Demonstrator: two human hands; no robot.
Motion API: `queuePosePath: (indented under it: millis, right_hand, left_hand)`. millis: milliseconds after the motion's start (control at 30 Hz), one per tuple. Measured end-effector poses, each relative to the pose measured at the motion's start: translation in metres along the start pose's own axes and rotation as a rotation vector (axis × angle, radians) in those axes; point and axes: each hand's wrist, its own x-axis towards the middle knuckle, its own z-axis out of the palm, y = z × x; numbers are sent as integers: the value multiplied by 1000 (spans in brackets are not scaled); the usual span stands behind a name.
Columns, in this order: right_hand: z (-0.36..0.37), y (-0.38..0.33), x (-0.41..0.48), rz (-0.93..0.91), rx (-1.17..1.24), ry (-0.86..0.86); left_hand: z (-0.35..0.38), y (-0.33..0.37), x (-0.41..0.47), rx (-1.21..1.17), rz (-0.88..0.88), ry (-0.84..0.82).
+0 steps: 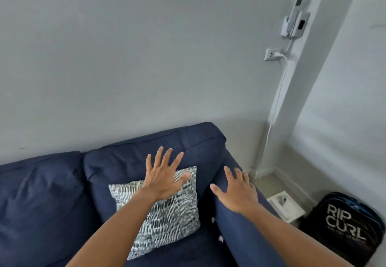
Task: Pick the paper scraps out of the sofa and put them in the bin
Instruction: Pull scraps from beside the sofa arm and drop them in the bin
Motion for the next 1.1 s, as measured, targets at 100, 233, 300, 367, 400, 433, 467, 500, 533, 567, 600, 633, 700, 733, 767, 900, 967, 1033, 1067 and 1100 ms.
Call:
queuePosePath:
  millis: [100, 233, 300, 367, 400, 433, 467, 500, 533, 567, 600, 633, 700, 733, 767, 900, 967, 1033, 1067, 1100]
  right_hand:
    - [54, 14, 11, 38, 12, -67]
    - [124, 37, 20, 82, 14, -142]
    - [159, 48, 23, 100, 15, -175]
    - [191, 58, 22, 111, 28, -225]
    - [203, 60, 20, 119, 41, -241]
    - [217, 65, 19, 127, 57, -249]
    - [232, 69, 18, 135, 77, -244]
    - [247, 71, 18, 144, 109, -234]
    - [263, 74, 18, 157, 146, -224]
    - [275, 75, 19, 175, 188, -211]
    - [291, 76, 21, 201, 233, -203]
    - [306, 78, 24, 232, 278, -197]
    - [335, 83, 31, 286, 355, -179]
    - [346, 86, 34, 307, 386, -160]
    - [357, 90, 37, 328, 413, -136]
    - [398, 103, 51, 461, 570, -19]
    - [418, 105, 57, 513, 636, 21]
    - [436, 106, 64, 559, 663, 56]
    - [442, 105, 68, 590, 683, 83]
    - [450, 106, 73, 614, 712, 111]
  left_hand:
    - [60, 2, 6, -42, 35, -78]
    - [143, 15, 7, -75, 80, -162]
    - [184, 21, 5, -91, 94, -189]
    - [222, 26, 3, -110, 108, -219]
    - [237, 28, 1, -119, 107, -225]
    - [253, 32, -1, -128, 106, -235]
    - [268, 36, -2, -130, 107, -244]
    - [282, 39, -3, -132, 110, -253]
    - [296, 41, -4, -137, 114, -260]
    - [307, 42, -3, -146, 120, -260]
    - [320, 43, -1, -159, 125, -264]
    - [334, 44, 2, -173, 131, -266]
    - [360, 47, 10, -189, 147, -268]
    - [371, 50, 15, -192, 156, -266]
    - [384, 53, 20, -197, 161, -266]
    - [431, 67, 42, -225, 151, -287]
    - [454, 72, 53, -223, 155, -300]
    - [475, 77, 61, -219, 157, -301]
    - [483, 78, 64, -223, 153, -294]
    - [492, 80, 68, -229, 143, -285]
